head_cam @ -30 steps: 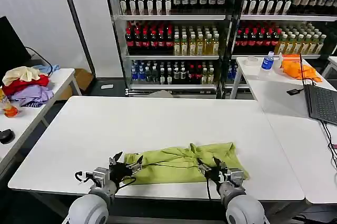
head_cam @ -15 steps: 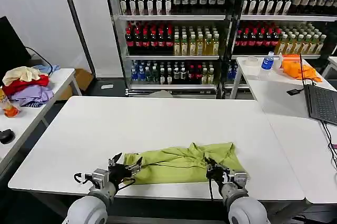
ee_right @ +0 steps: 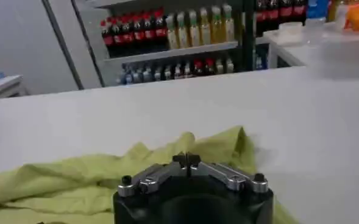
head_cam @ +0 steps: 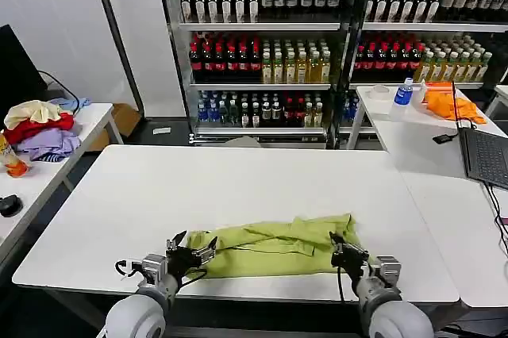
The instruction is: Fold and organize the clothes.
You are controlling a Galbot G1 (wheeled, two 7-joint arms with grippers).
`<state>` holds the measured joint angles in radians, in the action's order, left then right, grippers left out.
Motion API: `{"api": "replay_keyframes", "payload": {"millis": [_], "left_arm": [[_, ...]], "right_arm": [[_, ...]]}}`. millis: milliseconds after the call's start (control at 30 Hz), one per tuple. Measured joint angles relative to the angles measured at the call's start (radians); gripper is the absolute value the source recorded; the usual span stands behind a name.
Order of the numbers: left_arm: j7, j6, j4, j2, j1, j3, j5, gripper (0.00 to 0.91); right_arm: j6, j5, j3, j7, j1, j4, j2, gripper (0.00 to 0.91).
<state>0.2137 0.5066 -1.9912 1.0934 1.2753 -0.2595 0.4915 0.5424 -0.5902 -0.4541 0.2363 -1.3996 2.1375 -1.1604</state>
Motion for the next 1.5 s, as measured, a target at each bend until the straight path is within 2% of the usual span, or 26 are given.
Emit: {"api": "replay_keyframes", "payload": {"millis": [267,300,333,367,767,1333,1367,1400,1467,1500], "left_arm": [[-0.002,-0.002,0.024,0.002,-0.02,0.008,0.002,0.907],[-0.002,-0.003,0.027,0.004,-0.022,0.009,0.003,0.907],[-0.003,-0.003,0.031,0.006,-0.025,0.011,0.003,0.907],[-0.003,-0.005,0.035,0.008,-0.028,0.013,0.003,0.907],[0.01,-0.004,0.068,0.027,-0.06,0.02,-0.001,0.907],[0.076,0.032,0.034,0.12,0.012,-0.013,0.003,0.907],[0.079,0.032,0.032,0.127,0.017,-0.014,0.002,0.856],[0.081,0.032,0.028,0.134,0.023,-0.016,0.0,0.433],[0.084,0.033,0.022,0.147,0.036,-0.018,-0.004,0.06],[0.085,0.033,0.02,0.151,0.042,-0.019,-0.006,0.02]], "right_arm": [[0.012,0.044,-0.053,-0.033,-0.026,0.019,0.04,0.0],[0.013,0.053,-0.054,-0.037,-0.028,0.018,0.042,0.191],[0.015,0.062,-0.055,-0.041,-0.03,0.017,0.045,0.725],[0.017,0.071,-0.055,-0.044,-0.03,0.015,0.046,0.907],[0.022,0.196,-0.029,-0.064,-0.037,0.001,0.031,0.907],[0.002,0.245,-0.062,-0.054,-0.089,0.052,0.01,0.907],[0.002,0.246,-0.065,-0.053,-0.093,0.055,0.008,0.907],[0.002,0.247,-0.067,-0.052,-0.096,0.058,0.007,0.907],[0.0,0.249,-0.07,-0.052,-0.102,0.064,0.007,0.907],[-0.001,0.25,-0.072,-0.051,-0.105,0.067,0.006,0.907]]}}
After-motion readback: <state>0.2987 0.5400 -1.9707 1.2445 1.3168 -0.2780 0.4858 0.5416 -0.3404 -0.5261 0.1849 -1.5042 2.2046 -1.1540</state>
